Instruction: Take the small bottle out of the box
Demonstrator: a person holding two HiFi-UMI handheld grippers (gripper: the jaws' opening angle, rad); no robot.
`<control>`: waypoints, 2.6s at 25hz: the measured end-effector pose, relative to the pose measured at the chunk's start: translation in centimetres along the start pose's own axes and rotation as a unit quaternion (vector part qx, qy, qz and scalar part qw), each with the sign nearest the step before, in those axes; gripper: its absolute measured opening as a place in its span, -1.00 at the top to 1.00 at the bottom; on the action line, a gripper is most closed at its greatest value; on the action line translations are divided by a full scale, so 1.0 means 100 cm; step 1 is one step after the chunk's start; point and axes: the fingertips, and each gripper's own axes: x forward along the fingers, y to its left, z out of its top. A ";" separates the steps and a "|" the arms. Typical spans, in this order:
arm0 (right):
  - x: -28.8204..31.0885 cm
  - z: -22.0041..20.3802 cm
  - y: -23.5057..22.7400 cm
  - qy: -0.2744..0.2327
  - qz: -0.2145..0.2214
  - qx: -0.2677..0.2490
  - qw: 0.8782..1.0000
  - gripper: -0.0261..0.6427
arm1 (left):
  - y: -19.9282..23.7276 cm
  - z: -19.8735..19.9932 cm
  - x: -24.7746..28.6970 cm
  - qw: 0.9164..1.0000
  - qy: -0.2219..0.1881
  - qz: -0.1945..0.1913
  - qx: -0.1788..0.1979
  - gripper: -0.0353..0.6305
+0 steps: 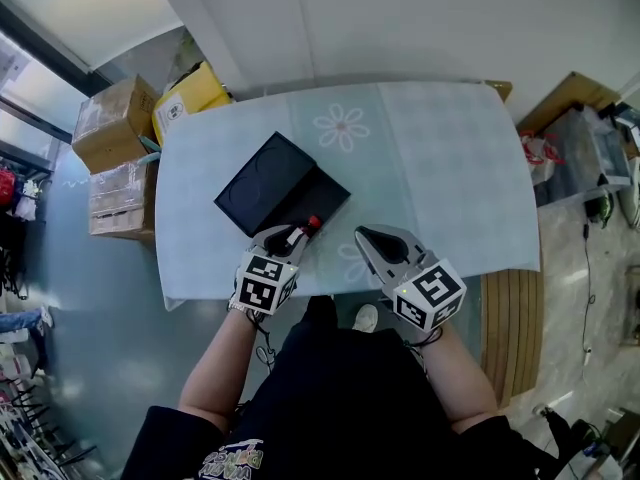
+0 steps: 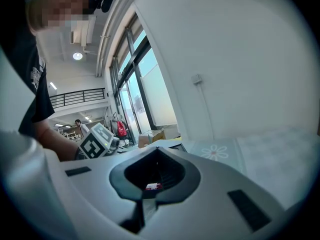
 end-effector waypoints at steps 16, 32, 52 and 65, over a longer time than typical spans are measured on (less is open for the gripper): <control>0.026 -0.017 -0.026 0.007 -0.048 0.045 0.998 0.85 | 0.017 -0.032 0.067 0.987 0.138 -0.073 0.043 0.39; 0.035 -0.031 -0.045 0.003 -0.084 0.086 0.993 0.86 | 0.018 -0.050 0.104 0.958 0.245 -0.125 0.078 0.33; 0.050 -0.036 -0.046 0.005 -0.078 0.102 0.992 0.85 | 0.026 -0.073 0.114 0.966 0.234 -0.075 0.079 0.29; 0.038 -0.036 -0.042 0.014 -0.067 0.096 0.993 0.85 | 0.028 -0.057 0.101 0.982 0.160 -0.047 0.090 0.31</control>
